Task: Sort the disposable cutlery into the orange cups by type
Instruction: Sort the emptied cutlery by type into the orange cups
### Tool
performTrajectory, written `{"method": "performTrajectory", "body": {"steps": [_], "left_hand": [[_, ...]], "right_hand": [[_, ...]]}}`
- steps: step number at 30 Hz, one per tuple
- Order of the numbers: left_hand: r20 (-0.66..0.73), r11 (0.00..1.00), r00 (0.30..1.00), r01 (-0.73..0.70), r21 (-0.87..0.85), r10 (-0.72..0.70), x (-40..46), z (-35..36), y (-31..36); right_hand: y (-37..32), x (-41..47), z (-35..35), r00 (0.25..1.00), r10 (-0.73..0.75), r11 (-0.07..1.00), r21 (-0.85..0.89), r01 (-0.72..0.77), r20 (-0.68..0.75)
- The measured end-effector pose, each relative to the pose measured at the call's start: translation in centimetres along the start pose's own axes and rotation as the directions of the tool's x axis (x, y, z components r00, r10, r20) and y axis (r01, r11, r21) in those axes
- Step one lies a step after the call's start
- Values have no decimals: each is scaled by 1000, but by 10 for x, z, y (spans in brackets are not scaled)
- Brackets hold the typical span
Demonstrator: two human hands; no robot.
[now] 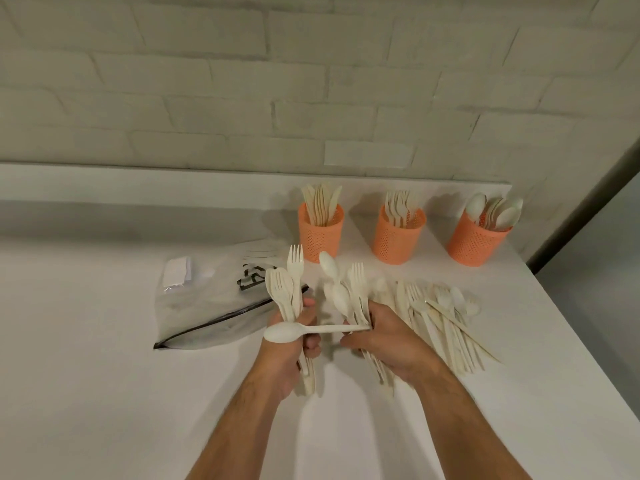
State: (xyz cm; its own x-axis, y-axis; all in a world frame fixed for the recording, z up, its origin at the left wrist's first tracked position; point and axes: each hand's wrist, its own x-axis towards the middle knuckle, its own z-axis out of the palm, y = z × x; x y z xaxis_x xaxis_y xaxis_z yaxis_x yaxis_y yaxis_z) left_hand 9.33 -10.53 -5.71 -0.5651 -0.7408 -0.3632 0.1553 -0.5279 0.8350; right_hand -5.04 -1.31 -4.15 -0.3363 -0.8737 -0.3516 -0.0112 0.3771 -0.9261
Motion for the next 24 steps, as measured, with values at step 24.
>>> {"method": "performTrajectory", "body": {"steps": [24], "left_hand": [[24,1000,1000,1,20,-1,-10,-5,22]], "right_hand": [[-21,0,38,939,-328,945,-43,325,-102]]}}
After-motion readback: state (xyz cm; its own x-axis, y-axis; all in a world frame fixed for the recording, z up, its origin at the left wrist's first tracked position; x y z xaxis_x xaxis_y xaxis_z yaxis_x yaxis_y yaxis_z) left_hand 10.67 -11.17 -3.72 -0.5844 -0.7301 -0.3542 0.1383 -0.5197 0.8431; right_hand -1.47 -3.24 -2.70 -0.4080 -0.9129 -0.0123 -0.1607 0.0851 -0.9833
